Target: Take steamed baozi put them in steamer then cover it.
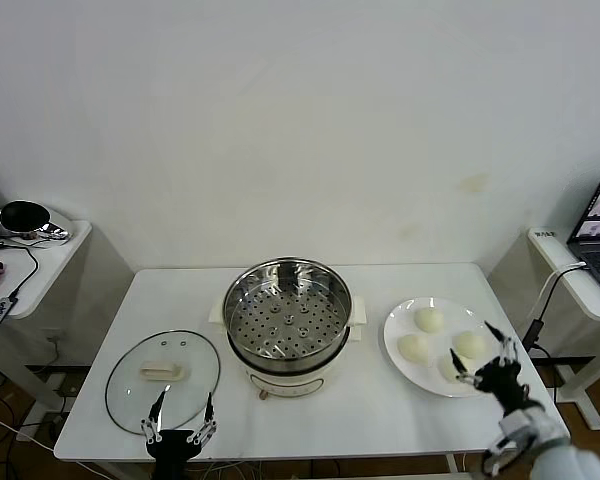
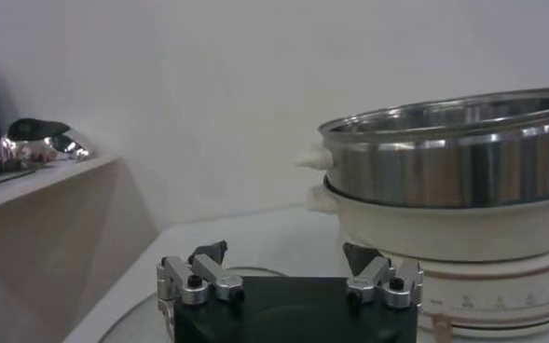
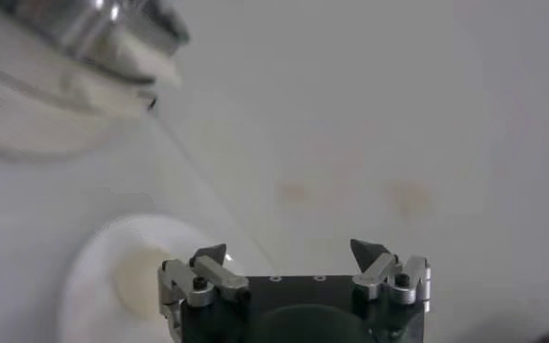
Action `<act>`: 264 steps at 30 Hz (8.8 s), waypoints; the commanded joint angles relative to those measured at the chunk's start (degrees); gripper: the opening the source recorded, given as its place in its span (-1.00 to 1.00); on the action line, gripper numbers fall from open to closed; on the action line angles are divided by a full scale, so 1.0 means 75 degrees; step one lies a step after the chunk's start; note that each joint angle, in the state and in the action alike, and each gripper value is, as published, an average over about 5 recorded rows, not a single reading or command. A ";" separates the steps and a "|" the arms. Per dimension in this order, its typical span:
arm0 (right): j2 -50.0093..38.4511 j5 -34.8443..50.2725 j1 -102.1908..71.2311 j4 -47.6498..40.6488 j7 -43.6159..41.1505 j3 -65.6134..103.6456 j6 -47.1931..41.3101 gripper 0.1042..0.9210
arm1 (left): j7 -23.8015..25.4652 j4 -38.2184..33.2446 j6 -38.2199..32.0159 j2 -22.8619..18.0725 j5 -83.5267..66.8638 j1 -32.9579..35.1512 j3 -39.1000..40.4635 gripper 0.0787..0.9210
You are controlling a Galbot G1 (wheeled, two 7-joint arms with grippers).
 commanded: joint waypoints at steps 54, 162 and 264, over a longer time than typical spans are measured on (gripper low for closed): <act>0.0946 -0.0186 1.0531 -0.7970 -0.5501 -1.0120 0.0735 0.76 | -0.0085 -0.0252 0.0318 -0.0012 0.0166 -0.0300 -0.0333 0.77; 0.4444 -0.0984 1.3615 -0.7447 -0.3729 -1.4233 0.4926 0.24 | -0.0238 -0.0222 0.0361 -0.0004 -0.1047 -0.0641 -0.0769 0.77; 0.0174 0.1343 1.0236 -0.5334 -0.4677 -1.1696 -0.1085 0.19 | -0.0245 -0.0243 0.0368 -0.0010 -0.0907 -0.0649 -0.0793 0.77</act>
